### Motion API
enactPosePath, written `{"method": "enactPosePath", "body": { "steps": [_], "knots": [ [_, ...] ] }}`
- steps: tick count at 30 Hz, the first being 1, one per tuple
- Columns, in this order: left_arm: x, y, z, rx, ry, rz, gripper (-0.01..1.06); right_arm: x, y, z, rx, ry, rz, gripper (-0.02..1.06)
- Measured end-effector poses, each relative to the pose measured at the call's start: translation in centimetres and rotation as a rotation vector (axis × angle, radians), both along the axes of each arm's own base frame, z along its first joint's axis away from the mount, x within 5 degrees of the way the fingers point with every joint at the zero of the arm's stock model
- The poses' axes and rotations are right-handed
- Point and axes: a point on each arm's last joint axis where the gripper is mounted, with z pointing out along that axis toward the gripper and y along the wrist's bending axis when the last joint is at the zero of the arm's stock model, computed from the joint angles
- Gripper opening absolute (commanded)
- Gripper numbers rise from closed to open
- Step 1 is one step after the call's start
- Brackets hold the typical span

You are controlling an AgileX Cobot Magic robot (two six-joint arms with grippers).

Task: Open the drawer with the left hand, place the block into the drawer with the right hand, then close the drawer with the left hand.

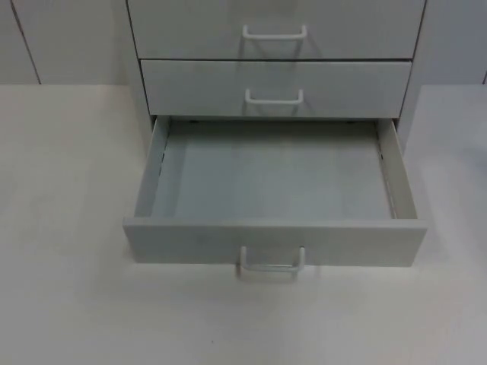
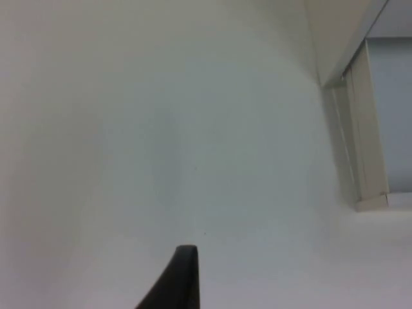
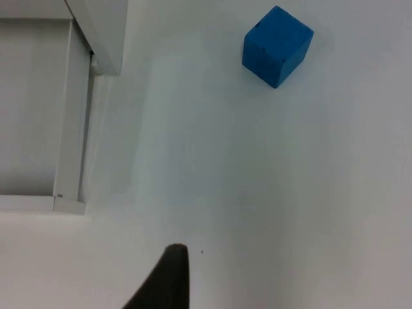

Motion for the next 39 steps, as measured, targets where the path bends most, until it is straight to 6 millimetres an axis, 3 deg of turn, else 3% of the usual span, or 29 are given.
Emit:
{"method": "enactPosePath", "body": {
  "steps": [3, 6, 11, 18, 20, 22, 24, 27, 28, 33, 34, 39],
  "knots": [
    [0.0, 0.0, 0.1, 0.001, -0.008, 0.002, 1.02, 0.2, 0.0, 0.2, 0.000, 0.018, 0.000, 1.05],
    [0.0, 0.0, 0.1, 0.002, -0.012, 0.003, 1.02, 1.8, 0.0, 1.3, 0.001, 0.067, 0.001, 1.05],
    [0.0, 0.0, 0.1, 0.003, -0.015, 0.004, 1.02, 6.3, -0.3, 2.6, -0.030, 0.143, 0.012, 1.05],
    [0.1, 0.0, 0.2, 0.001, -0.030, 0.007, 1.02, 12.9, -0.4, 1.3, -0.073, 0.268, 0.079, 1.05],
    [0.2, 0.0, 0.2, 0.001, -0.032, 0.007, 1.02, 13.9, -0.5, 1.2, -0.081, 0.275, 0.093, 1.05],
    [0.2, 0.1, 0.2, 0.002, -0.034, 0.008, 1.02, 16.7, -0.5, 0.1, -0.093, 0.310, 0.116, 1.05],
    [0.2, 0.1, 0.2, 0.002, -0.034, 0.008, 1.02, 17.7, -0.5, 0.0, -0.098, 0.318, 0.125, 1.05],
    [0.2, 0.1, 0.2, 0.002, -0.036, 0.009, 1.02, 20.9, -0.7, -1.5, -0.111, 0.371, 0.158, 1.05],
    [0.2, 0.1, 0.2, 0.002, -0.036, 0.009, 1.02, 20.9, -0.7, -1.5, -0.111, 0.371, 0.158, 1.05],
    [0.2, 0.1, 0.2, 0.002, -0.036, 0.009, 1.02, 25.1, -0.8, -5.2, -0.149, 0.444, 0.248, 1.05],
    [0.2, 0.1, 0.2, 0.002, -0.036, 0.009, 1.02, 25.1, -0.8, -5.2, -0.149, 0.444, 0.248, 1.05],
    [0.2, 0.0, 0.2, 0.000, -0.035, 0.008, 1.02, 27.6, -0.9, -9.4, -0.196, 0.499, 0.351, 1.05]
  ]
}}
